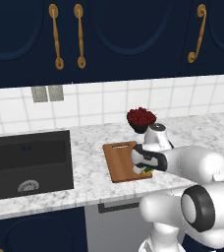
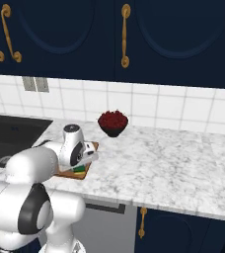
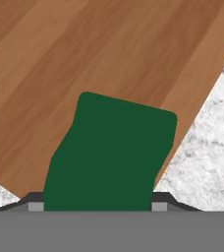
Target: Pick up the sponge from the counter and clean the cutting board by briefly scrubbing or pressing down on the cutting board. Once finished, release the sponge.
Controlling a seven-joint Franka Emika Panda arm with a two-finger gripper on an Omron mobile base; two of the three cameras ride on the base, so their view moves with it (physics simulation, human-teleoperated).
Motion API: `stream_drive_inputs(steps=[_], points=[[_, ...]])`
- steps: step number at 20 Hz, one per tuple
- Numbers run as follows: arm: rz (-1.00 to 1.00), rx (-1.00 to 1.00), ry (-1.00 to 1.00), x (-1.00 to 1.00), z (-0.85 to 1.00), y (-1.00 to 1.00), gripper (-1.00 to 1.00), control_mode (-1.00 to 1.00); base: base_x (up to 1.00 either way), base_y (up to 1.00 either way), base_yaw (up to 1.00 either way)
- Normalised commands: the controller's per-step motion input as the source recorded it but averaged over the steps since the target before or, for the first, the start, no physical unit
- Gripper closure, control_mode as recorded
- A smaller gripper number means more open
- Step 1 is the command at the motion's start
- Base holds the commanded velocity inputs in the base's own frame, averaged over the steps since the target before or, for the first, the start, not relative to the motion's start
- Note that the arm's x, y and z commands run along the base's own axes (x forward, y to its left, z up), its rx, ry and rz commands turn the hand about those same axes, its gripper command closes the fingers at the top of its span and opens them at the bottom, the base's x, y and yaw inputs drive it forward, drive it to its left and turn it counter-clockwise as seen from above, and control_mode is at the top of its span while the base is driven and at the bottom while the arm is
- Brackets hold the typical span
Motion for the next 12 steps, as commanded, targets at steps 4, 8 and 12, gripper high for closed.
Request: stream_drive_inputs(steps=[4, 8, 12], points=[[0.00, 0.06, 0.00, 0.06, -0.42, 0.00, 1.00, -1.00, 0.00, 0.00, 0.00], [0.00, 0.05, 0.00, 0.06, -0.41, 0.00, 1.00, -1.00, 0.00, 0.00, 0.00], [0.00, 0.02, 0.00, 0.16, -0.17, 0.00, 1.00, -1.00, 0.00, 0.00, 0.00]])
